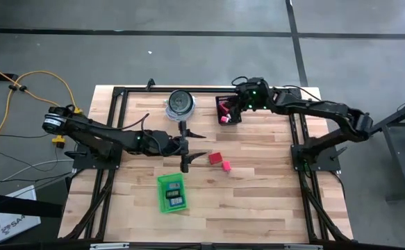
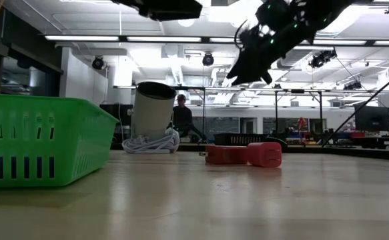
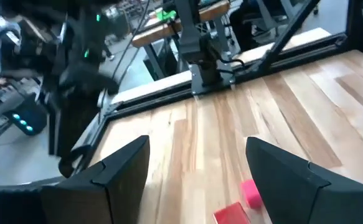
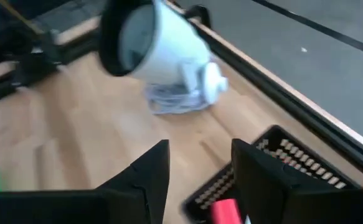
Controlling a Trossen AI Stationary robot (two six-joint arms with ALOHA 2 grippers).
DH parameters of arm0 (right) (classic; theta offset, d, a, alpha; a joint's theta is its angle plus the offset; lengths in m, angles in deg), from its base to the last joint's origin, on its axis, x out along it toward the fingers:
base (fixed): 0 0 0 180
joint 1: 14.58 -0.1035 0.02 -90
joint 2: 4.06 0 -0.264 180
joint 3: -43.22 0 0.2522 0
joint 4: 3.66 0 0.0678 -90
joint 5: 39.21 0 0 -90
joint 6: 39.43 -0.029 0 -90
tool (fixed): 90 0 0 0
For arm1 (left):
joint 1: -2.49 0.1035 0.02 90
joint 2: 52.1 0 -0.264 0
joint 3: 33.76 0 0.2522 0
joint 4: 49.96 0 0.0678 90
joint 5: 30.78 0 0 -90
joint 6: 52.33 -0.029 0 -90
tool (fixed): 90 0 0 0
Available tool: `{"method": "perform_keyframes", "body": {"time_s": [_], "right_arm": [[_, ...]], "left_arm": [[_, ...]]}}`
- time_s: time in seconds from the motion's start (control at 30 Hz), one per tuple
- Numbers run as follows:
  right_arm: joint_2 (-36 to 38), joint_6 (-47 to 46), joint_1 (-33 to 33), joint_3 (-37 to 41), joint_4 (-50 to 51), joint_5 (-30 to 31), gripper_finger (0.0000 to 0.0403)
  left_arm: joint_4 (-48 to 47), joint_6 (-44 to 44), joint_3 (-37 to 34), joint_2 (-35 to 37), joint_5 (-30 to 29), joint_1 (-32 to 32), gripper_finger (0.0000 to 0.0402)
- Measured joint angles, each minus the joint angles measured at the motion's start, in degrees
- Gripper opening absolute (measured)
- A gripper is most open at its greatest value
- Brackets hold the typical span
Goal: Pick & Place Office items
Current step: Put the light pink charger adapter into the black bin
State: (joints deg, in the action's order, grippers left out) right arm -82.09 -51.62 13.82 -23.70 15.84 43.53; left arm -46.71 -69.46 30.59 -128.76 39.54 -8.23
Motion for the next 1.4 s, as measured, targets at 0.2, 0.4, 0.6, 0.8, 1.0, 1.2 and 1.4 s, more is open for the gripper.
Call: {"method": "perform_keyframes", "body": {"time_s": [0.2,0.4,0.6,0.8,1.0,1.2,1.4], "right_arm": [[4.92,-0.26,-5.15,0.00,9.17,-0.57,0.0143],[5.82,-5.32,-10.85,0.02,15.58,-0.45,0.0148],[5.65,-5.60,-17.53,0.02,17.71,-0.22,0.0156],[5.63,-5.80,-23.09,0.02,17.64,-0.38,0.0154],[5.63,-9.80,-26.57,0.04,17.38,-0.28,0.0153],[5.63,-12.82,-29.68,0.04,16.60,-0.18,0.0153],[5.63,-15.10,-33.18,0.04,14.53,0.06,0.0153]], "left_arm": [[-4.95,0.93,-0.02,0.89,-0.16,-0.83,0.0258],[-8.68,1.10,-0.02,1.60,-2.08,-1.45,0.0258],[-14.24,2.79,-0.02,4.12,-6.28,-3.44,0.0258],[-24.40,11.85,-0.02,8.94,-6.75,-7.11,0.0258],[-35.20,17.87,0.02,12.71,-6.71,-11.01,0.0258],[-43.63,24.31,0.02,14.61,-6.32,-15.81,0.0258],[-48.19,24.44,0.02,14.79,2.03,-21.52,0.0258]]}}
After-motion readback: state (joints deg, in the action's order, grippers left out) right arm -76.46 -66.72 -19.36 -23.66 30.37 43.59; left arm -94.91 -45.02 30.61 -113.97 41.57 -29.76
